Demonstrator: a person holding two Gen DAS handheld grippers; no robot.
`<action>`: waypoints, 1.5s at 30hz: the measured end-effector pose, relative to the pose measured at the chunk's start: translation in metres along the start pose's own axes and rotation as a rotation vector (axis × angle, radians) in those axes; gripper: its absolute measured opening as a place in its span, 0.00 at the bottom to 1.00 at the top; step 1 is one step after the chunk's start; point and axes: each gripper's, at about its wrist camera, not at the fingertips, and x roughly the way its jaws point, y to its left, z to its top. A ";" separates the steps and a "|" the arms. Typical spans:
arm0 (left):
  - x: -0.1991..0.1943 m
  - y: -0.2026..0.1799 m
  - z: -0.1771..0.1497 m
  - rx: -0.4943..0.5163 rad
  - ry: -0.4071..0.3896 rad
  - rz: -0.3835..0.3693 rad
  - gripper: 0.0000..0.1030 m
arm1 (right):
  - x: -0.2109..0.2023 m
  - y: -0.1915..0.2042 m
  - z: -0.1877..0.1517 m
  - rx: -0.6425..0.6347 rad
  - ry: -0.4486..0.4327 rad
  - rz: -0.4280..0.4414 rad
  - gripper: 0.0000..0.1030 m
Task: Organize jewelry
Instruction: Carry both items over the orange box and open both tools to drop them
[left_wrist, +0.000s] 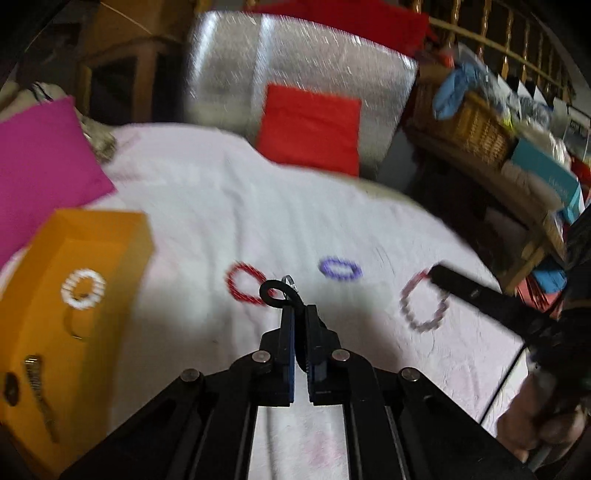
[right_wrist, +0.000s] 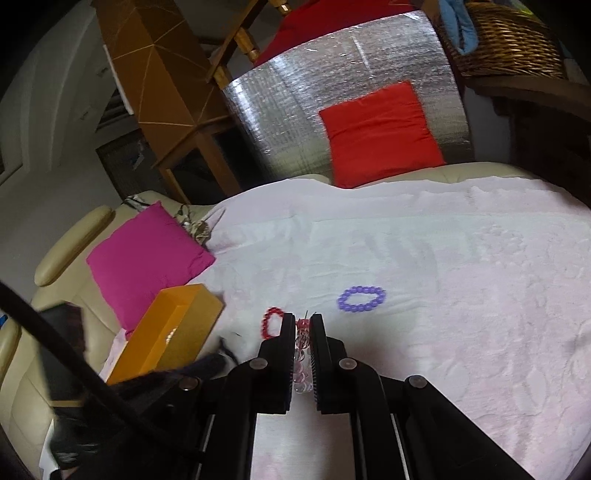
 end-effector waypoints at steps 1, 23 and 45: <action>-0.014 0.006 0.002 -0.006 -0.030 0.022 0.05 | 0.001 0.008 -0.001 -0.013 0.001 0.012 0.09; -0.116 0.204 -0.067 -0.288 -0.035 0.370 0.05 | 0.076 0.216 -0.066 -0.168 0.239 0.383 0.09; -0.067 0.222 -0.097 -0.298 0.172 0.490 0.13 | 0.180 0.262 -0.094 -0.353 0.492 0.169 0.09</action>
